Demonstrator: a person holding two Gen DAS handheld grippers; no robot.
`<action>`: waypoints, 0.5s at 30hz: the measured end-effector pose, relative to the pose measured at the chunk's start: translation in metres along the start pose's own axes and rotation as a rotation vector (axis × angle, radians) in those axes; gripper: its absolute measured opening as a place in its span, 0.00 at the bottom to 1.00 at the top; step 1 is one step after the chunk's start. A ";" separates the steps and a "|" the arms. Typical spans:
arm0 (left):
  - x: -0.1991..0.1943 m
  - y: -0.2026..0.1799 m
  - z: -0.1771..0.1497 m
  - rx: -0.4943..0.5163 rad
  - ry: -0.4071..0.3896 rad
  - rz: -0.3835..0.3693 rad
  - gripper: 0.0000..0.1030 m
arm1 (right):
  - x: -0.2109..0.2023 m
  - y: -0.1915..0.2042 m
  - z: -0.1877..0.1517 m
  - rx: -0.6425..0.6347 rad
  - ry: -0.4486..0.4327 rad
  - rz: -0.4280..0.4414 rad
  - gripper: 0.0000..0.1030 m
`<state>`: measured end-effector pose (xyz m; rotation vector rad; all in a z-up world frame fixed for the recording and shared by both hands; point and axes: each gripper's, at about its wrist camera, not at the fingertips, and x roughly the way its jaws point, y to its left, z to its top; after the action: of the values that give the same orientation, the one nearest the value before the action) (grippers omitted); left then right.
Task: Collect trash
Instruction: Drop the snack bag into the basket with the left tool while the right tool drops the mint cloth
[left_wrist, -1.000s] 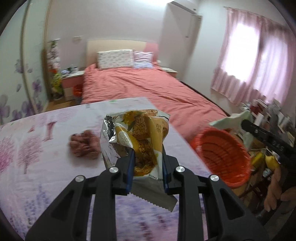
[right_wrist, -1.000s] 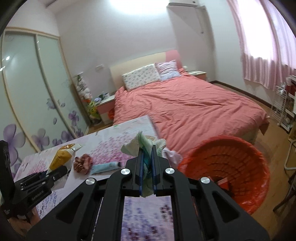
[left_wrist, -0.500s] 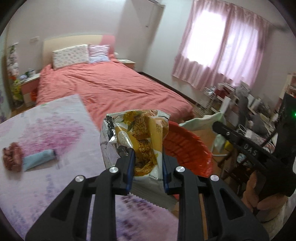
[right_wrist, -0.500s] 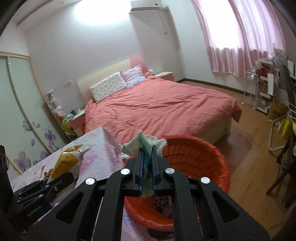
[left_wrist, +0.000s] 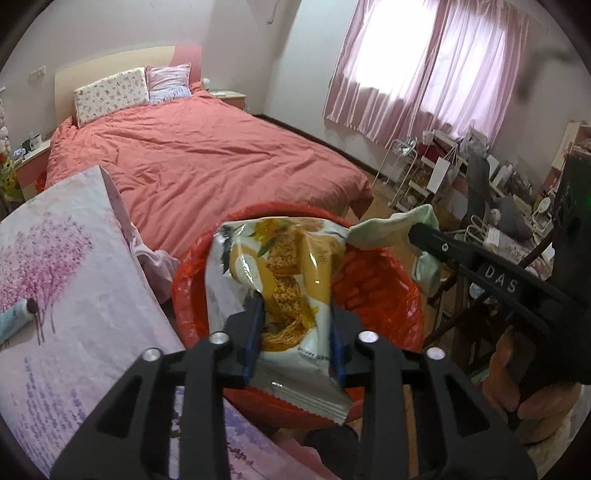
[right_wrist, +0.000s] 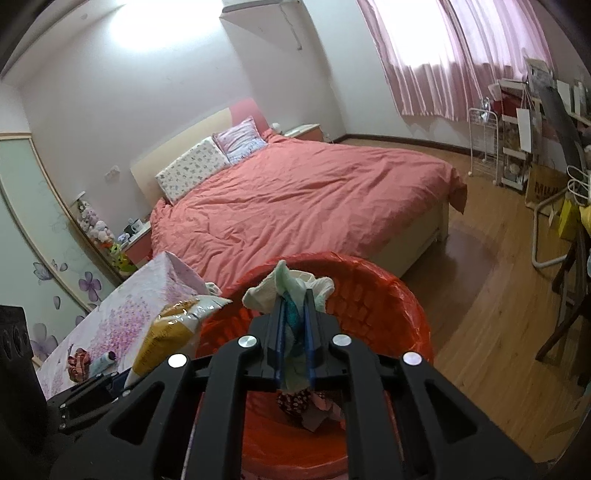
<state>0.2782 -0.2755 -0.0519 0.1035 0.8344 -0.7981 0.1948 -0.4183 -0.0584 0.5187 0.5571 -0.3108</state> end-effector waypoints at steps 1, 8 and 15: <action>0.003 0.000 -0.002 0.000 0.007 0.006 0.40 | 0.002 -0.003 0.000 0.009 0.009 0.005 0.25; 0.011 0.009 -0.012 -0.014 0.034 0.044 0.55 | 0.002 -0.005 -0.006 0.015 0.030 0.004 0.49; 0.008 0.013 -0.016 -0.026 0.046 0.046 0.63 | -0.002 -0.010 -0.005 0.018 0.015 -0.021 0.55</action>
<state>0.2803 -0.2649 -0.0719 0.1183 0.8828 -0.7437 0.1873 -0.4234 -0.0649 0.5330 0.5755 -0.3326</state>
